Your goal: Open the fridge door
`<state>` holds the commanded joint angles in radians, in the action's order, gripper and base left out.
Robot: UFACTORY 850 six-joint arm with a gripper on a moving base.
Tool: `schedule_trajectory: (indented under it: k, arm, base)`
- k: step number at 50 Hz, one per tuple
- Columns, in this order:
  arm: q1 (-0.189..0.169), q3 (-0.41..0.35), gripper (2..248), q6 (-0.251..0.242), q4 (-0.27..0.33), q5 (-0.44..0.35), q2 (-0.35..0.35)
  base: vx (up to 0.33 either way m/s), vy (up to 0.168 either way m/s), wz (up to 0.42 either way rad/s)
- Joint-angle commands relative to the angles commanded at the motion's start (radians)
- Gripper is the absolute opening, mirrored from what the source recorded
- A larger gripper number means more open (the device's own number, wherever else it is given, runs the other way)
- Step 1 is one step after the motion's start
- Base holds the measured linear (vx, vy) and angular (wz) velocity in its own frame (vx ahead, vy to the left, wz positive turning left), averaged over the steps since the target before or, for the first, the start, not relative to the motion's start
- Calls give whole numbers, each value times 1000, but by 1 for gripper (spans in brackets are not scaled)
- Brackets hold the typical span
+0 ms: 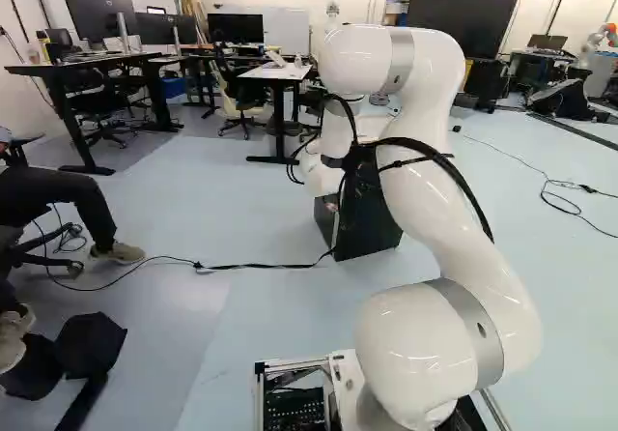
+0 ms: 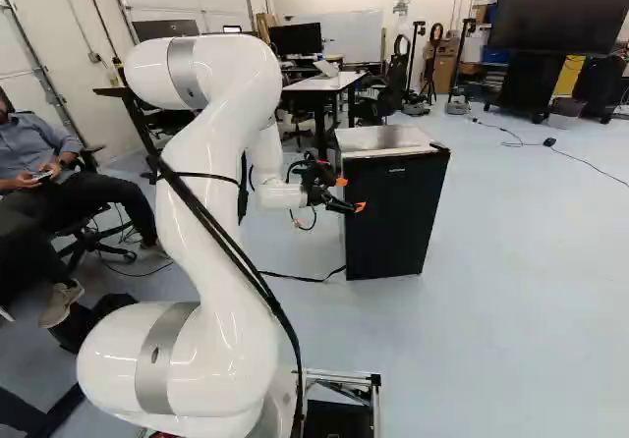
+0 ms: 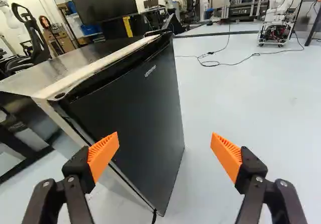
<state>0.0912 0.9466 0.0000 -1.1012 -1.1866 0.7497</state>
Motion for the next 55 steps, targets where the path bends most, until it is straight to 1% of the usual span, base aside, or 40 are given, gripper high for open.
schedule_trajectory:
  k: [27,55]
  arm:
    - [34,40,247,0,0,-23,23]
    - [67,102,247,0,0,-44,60]
  base:
    - [0,0,0]
    - [0,0,0]
